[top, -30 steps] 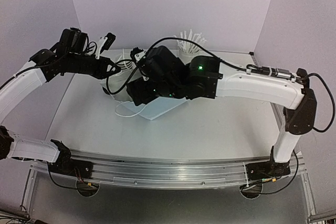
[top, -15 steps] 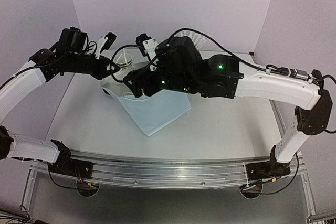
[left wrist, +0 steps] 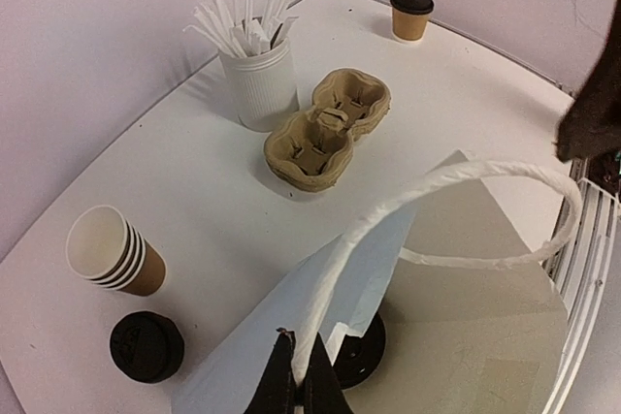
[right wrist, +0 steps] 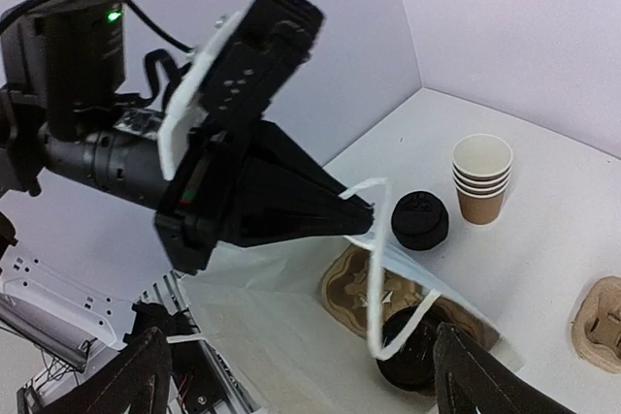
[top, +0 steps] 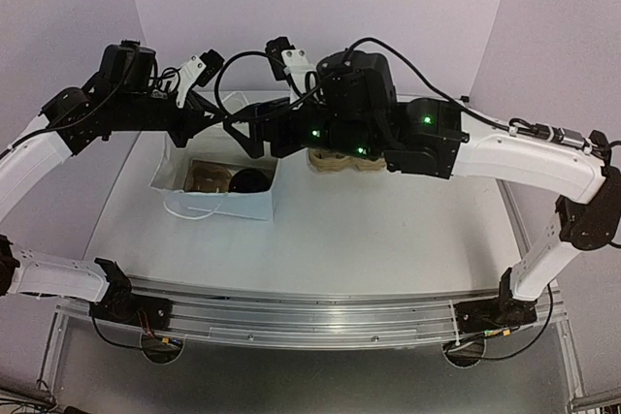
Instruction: Pack the takeout coffee
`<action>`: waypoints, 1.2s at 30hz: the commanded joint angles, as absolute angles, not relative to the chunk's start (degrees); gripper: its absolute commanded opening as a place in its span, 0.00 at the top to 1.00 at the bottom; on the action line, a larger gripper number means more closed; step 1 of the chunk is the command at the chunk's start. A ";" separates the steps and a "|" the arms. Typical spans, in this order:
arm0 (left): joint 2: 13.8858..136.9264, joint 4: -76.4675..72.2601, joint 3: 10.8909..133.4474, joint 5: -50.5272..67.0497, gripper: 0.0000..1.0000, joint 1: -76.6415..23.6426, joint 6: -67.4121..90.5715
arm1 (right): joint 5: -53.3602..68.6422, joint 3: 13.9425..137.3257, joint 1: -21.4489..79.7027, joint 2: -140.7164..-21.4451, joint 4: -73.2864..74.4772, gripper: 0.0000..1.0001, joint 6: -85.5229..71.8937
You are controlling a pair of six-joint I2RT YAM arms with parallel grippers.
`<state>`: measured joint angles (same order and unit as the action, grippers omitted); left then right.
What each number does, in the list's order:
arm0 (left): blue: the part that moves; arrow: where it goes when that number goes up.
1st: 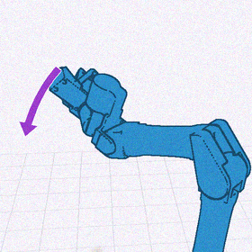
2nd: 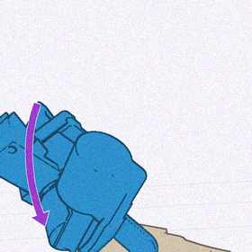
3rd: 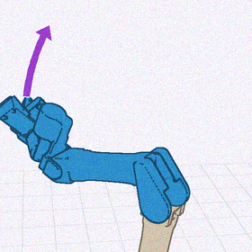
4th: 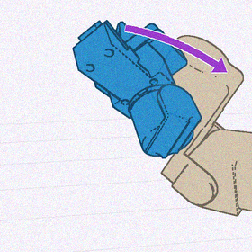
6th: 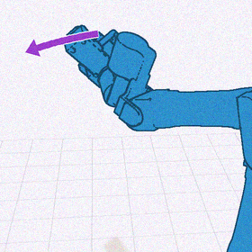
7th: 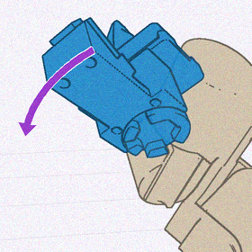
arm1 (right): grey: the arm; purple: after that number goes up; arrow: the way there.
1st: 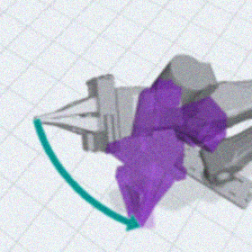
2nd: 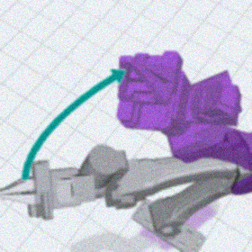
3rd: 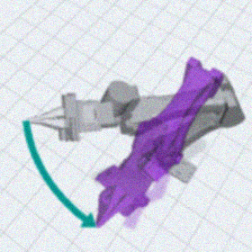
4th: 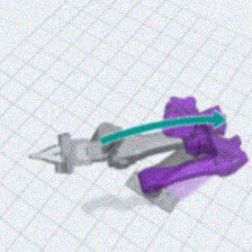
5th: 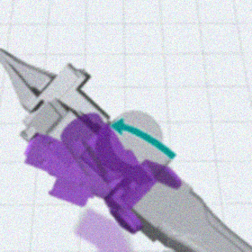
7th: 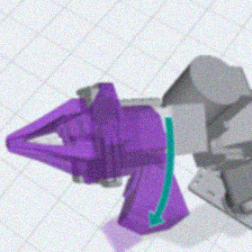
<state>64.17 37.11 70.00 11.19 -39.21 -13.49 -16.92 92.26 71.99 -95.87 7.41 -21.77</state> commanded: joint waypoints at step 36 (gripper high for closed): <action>49.00 20.31 50.91 19.09 1.00 -44.30 -19.50 | -29.23 71.38 55.73 -81.76 26.13 0.12 -41.20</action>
<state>52.90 10.73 50.17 7.76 -43.99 -22.88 -30.67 71.83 55.87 -81.41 23.98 -39.41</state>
